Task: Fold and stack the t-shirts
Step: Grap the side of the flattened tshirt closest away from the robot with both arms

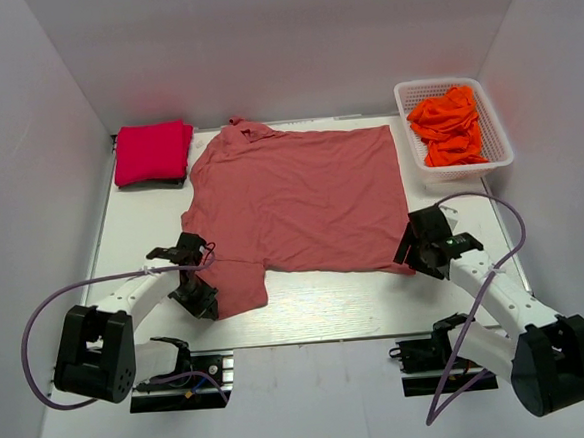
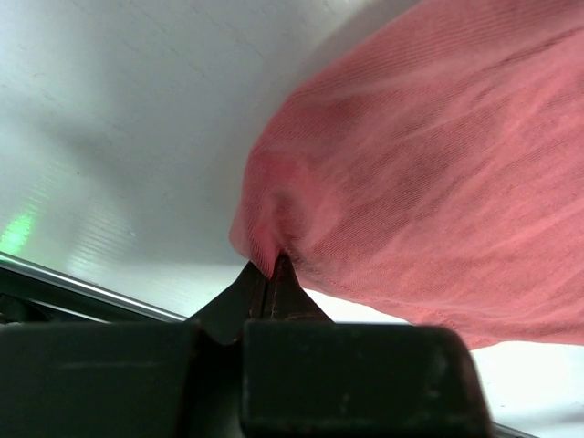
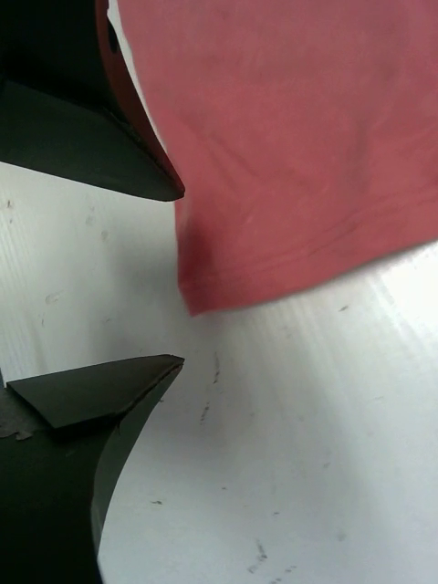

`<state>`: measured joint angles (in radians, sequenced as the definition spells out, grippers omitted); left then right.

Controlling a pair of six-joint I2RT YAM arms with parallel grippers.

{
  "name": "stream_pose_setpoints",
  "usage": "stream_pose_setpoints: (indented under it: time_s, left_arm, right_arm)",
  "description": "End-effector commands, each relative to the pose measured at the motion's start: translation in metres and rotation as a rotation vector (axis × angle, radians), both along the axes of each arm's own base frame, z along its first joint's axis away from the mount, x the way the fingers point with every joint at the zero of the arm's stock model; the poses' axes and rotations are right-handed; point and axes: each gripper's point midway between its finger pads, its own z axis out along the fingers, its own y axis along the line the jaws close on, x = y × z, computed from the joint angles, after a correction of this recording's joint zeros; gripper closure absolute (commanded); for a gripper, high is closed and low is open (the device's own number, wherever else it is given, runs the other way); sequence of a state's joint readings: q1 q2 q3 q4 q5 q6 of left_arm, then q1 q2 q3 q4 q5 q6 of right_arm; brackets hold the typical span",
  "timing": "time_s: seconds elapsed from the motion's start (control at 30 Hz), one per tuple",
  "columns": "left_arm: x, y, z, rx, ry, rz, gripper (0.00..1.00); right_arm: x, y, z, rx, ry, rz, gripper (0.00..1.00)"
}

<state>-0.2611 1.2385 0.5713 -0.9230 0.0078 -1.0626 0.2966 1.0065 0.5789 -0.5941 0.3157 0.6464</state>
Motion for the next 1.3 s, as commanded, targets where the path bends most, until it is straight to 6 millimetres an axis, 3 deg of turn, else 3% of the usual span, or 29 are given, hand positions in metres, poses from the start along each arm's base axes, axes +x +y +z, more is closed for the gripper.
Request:
stream_pose_setpoints:
  time_s: [0.0,0.23,0.37,0.57,0.6,0.67,0.7,0.9,0.93,1.03,1.07,1.1,1.23,1.27]
  left_arm:
    - [0.024,0.001,0.001,0.018,-0.091,-0.01,1.0]
    - [0.033,0.001,0.01,0.02,-0.122,-0.02,1.0]
    - [0.033,0.001,0.012,0.021,-0.12,-0.029,1.0]
    - [0.026,0.003,0.016,0.023,-0.112,-0.029,1.0]
    - [0.026,0.0,0.018,0.008,-0.117,-0.03,1.0]
    - [0.027,-0.003,0.023,-0.012,-0.139,-0.042,1.0]
    - [0.027,-0.003,0.024,-0.014,-0.148,-0.051,1.0]
    - [0.078,-0.035,0.068,-0.164,-0.4,-0.212,1.0]
    - [0.085,-0.038,0.076,-0.176,-0.435,-0.229,1.0]
    - [0.114,-0.047,0.103,-0.195,-0.557,-0.262,1.0]
    - [0.125,-0.046,0.108,-0.193,-0.591,-0.261,1.0]
    - [0.134,-0.051,0.118,-0.206,-0.625,-0.285,1.0]
    - [0.172,-0.059,0.136,-0.218,-0.696,-0.301,1.0]
    - [0.187,-0.06,0.139,-0.208,-0.696,-0.297,1.0]
  right_arm:
    - [-0.001,-0.001,-0.012,0.019,0.007,-0.063,0.28]
    - [0.017,0.005,-0.027,0.05,-0.045,-0.083,0.28]
    - [0.008,0.003,-0.043,0.058,-0.024,-0.109,0.33]
    - [-0.007,0.0,-0.054,0.067,-0.018,-0.117,0.63]
    - [-0.009,0.001,-0.055,0.072,-0.013,-0.115,0.84]
    - [-0.011,0.002,-0.054,0.08,-0.028,-0.099,1.0]
    - [-0.01,0.003,-0.054,0.086,-0.031,-0.093,1.0]
    - [0.017,0.013,-0.025,0.067,-0.116,0.044,1.0]
    - [0.027,0.019,-0.012,0.09,-0.142,0.064,1.0]
    - [0.036,0.027,-0.006,0.104,-0.135,0.089,1.0]
    - [0.046,0.031,0.006,0.112,-0.161,0.104,1.0]
    - [0.046,0.03,0.002,0.097,-0.129,0.105,1.0]
    - [0.063,0.027,0.02,0.05,-0.123,0.105,1.0]
    - [0.079,0.029,0.035,0.046,-0.149,0.099,1.0]
